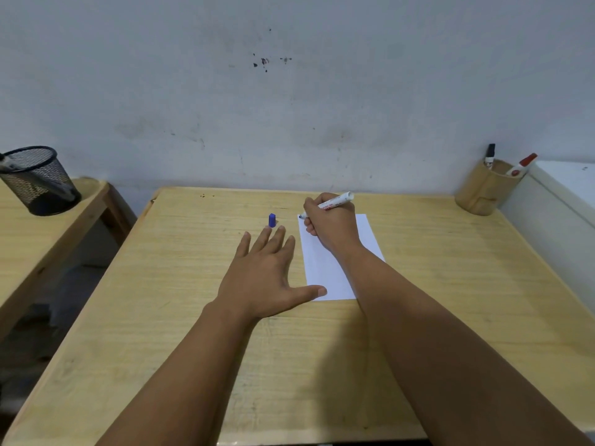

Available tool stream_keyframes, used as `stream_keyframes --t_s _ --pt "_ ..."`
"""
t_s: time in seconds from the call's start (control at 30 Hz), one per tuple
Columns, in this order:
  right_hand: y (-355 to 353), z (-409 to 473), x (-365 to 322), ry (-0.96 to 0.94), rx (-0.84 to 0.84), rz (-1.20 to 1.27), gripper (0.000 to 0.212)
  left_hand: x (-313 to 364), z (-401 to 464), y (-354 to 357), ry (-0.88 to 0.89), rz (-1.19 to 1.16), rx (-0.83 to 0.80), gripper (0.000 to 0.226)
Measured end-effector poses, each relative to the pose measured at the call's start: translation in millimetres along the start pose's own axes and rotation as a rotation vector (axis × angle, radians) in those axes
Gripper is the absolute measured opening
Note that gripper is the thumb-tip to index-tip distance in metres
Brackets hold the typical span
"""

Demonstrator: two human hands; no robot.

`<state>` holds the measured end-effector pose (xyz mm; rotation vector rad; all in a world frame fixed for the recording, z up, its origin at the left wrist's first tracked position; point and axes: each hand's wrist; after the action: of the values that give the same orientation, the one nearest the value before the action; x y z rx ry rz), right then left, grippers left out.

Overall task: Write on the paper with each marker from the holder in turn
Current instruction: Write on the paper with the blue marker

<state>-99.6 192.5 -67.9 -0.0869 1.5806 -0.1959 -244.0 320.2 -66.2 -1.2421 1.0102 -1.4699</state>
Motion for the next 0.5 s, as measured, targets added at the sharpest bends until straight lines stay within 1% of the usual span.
stream_keyframes --t_s 0.33,0.5 --pt "1.8 0.7 1.2 -0.014 -0.012 -0.051 0.027 0.7 -0.2 -0.3 -0.004 -0.010 -0.004 0.121" --pt "0.8 1.4 -0.6 0.001 -0.023 -0.030 0.027 0.8 0.0 -0.8 -0.003 -0.006 -0.003 0.121"
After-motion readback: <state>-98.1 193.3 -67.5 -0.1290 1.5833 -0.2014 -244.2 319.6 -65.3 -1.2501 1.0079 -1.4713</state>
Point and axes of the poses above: each hand's wrist, its own z-axis towards the middle knuckle, its own y-axis out of the palm, x = y × z, and after that the axes turned 6 degrees about x, right-handed
